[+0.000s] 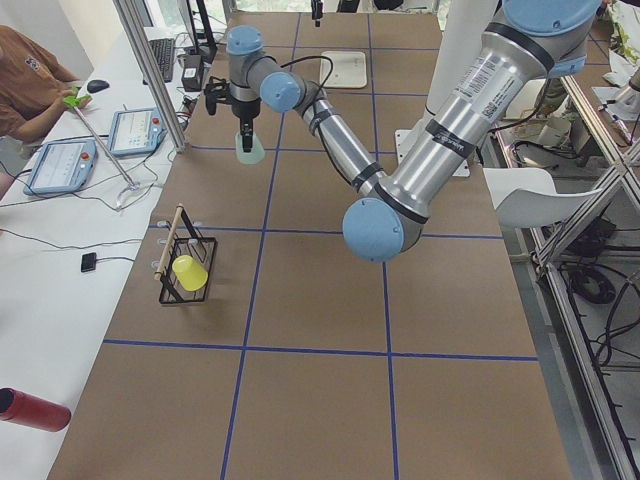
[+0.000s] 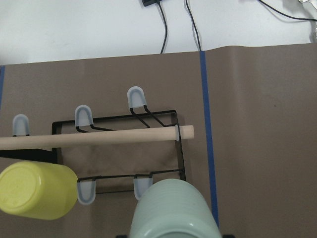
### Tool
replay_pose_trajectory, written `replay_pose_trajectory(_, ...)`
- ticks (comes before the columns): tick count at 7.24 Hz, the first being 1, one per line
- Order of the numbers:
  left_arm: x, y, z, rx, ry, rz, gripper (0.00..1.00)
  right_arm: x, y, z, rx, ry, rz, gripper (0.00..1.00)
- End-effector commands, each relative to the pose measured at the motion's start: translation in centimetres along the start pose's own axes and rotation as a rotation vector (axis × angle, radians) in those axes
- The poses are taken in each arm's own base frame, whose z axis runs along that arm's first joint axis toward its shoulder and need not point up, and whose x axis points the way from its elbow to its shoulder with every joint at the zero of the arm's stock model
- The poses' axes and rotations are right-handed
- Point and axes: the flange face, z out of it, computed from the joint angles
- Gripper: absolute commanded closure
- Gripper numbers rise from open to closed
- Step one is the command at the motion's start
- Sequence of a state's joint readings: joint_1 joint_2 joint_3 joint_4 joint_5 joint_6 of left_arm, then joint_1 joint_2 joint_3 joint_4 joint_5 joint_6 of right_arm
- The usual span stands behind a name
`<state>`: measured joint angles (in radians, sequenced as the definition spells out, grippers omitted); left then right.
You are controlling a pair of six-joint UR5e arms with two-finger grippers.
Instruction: Left arm grabs green cup and hands to right arm on tray
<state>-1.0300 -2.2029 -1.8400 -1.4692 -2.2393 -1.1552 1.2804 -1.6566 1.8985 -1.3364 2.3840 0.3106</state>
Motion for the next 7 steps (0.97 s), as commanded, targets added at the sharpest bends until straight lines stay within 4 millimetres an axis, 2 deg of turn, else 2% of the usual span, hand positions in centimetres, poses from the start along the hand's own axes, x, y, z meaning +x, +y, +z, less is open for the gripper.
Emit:
replay_pose_trajectory(1,11.0,11.2,0.9,-0.145,0.208,-0.187,1.00,-4.7,-1.4,1.2,0.050,-0.065,0.031,0.00)
replay_pose_trajectory(2,14.3,14.8,2.1,-0.216,0.320,-0.226,1.00,-6.1,-2.6,0.9,0.087,-0.107,0.092,0.00)
replay_pose_trajectory(3,15.5,16.5,1.8,-0.272,0.444,-0.271,1.00,-8.5,-2.9,0.6,0.083,-0.200,0.146,0.00)
replay_pose_trajectory(4,16.0,17.8,1.0,-0.301,0.549,-0.335,1.00,-11.0,-4.1,-0.6,0.082,-0.299,0.229,0.00)
replay_pose_trajectory(5,16.7,19.7,1.0,-0.316,0.613,-0.355,1.00,-13.6,-5.0,-2.1,0.083,-0.392,0.277,0.00)
replay_pose_trajectory(7,17.5,21.3,0.4,-0.304,0.744,-0.394,1.00,-16.8,-3.8,-3.4,0.104,-0.533,0.251,0.01)
